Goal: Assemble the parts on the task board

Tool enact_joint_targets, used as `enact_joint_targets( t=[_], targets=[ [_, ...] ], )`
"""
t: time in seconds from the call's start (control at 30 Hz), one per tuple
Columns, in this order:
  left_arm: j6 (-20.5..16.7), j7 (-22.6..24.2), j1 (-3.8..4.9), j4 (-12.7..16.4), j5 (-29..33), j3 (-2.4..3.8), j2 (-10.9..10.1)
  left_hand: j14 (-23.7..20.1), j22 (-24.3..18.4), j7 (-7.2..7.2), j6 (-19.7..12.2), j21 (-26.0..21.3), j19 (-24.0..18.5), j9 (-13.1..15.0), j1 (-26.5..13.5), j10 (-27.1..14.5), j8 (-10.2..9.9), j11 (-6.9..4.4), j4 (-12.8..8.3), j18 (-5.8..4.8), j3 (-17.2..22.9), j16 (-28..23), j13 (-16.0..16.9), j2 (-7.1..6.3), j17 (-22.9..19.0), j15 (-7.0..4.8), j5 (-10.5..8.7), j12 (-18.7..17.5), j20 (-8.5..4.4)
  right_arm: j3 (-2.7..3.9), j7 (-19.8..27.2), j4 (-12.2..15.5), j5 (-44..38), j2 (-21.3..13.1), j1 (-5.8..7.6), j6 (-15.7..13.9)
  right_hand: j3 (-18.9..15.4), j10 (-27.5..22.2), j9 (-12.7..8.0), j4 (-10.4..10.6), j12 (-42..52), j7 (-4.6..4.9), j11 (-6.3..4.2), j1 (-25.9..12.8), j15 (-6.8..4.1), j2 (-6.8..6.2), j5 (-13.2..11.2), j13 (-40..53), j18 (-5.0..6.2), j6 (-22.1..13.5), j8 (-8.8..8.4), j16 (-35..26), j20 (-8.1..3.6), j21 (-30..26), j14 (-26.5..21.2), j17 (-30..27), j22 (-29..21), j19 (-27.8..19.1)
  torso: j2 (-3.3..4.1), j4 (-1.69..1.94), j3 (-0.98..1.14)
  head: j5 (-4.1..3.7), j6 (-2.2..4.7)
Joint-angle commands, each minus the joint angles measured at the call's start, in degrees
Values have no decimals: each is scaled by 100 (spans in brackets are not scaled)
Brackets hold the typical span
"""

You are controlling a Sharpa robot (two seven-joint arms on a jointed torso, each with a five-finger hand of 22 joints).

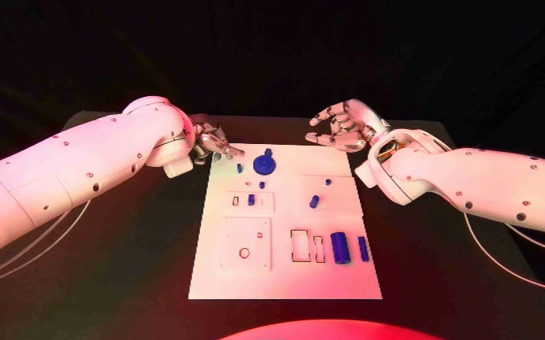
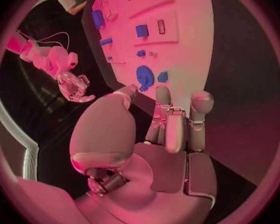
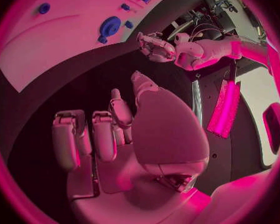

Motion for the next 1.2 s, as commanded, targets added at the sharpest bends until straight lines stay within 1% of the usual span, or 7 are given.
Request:
enact_joint_targets(
  t=[0.03, 0.13, 0.23, 0.57, 0.9, 1.07, 1.2],
  targets=[
    [203, 106, 15, -166, -73, -21, 108, 232, 25, -13, 23, 27, 35, -8, 52, 17, -2, 3, 16, 50, -35, 25, 14, 19, 438, 54, 27, 42, 3, 1, 43, 1, -34, 14, -3, 5, -33, -5, -5, -14, -12, 1, -7, -51, 14, 7, 8, -6, -8, -45, -19, -19, 16, -19, 461, 990, 1361, 468, 5, -2, 1, 14, -6],
    [275, 110, 12, -317, -79, -57, 206, 235, 26, -15, 33, 28, 37, -12, 41, 19, 1, 3, 21, 50, -46, 29, 12, 23, 445, 54, 21, 46, 4, 2, 43, 0, -34, 19, -3, 6, -33, -5, -5, -14, -12, 1, -7, -51, 14, 7, 8, -6, -8, -45, -19, -19, 16, -19, 461, 990, 1361, 468, 12, -6, -2, 16, -10],
    [337, 113, 7, -466, -123, -93, 307, 236, 19, -19, 57, 26, 37, -20, 5, 24, 9, 1, 25, 53, -75, 31, 11, 37, 443, 53, 13, 58, 8, 2, 45, 0, -34, 24, -3, 6, -33, -5, -5, -14, -12, 1, -7, -51, 14, 7, 8, -6, -8, -45, -19, -19, 16, -19, 461, 990, 1361, 468, 4, -4, 1, 12, -11],
    [498, 122, -2, -841, -192, -155, 538, 274, 149, -61, 179, 97, 136, -35, -122, 114, 78, -31, 25, 30, -198, 86, 112, 96, 533, 31, -3, 189, 2, 2, 51, -1, -34, 41, -3, 4, -33, -5, -5, -14, -12, 1, -7, -51, 14, 7, 8, -6, -8, -45, -19, -19, 16, -19, 461, 990, 1361, 468, -4, -2, 6, 14, -28],
    [635, 125, -20, -992, -152, -202, 645, 303, 254, -119, 307, 160, 214, -29, -111, 210, 162, -81, 16, 10, -255, 125, 198, 148, 595, -10, -5, 295, -20, 2, 56, -2, -34, 54, -3, -2, -33, -5, -5, -14, -12, 1, -7, -51, 14, 7, 8, -6, -8, -45, -19, -19, 16, -19, 461, 990, 1361, 468, -7, -1, 4, 15, -33],
    [636, 136, -39, -1035, -142, -227, 684, 317, 298, -140, 344, 185, 247, -31, -66, 246, 183, -101, 12, 1, -254, 143, 222, 181, 627, -28, 0, 326, -31, 2, 58, -2, -34, 57, -3, -3, -33, -5, -5, -14, -12, 1, -7, -51, 14, 7, 8, -6, -8, -45, -19, -19, 16, -19, 461, 990, 1361, 468, -9, 3, 3, 7, -41],
    [618, 150, -57, -1078, -120, -241, 721, 332, 342, -153, 373, 210, 278, -33, -39, 280, 197, -113, 12, -7, -254, 162, 249, 200, 665, -39, 2, 354, -39, 2, 60, -1, -33, 60, -3, -4, -33, -5, -5, -14, -12, 1, -7, -51, 14, 7, 8, -6, -8, -45, -19, -19, 16, -19, 461, 990, 1361, 468, -5, -2, -1, 4, -40]
  ],
)
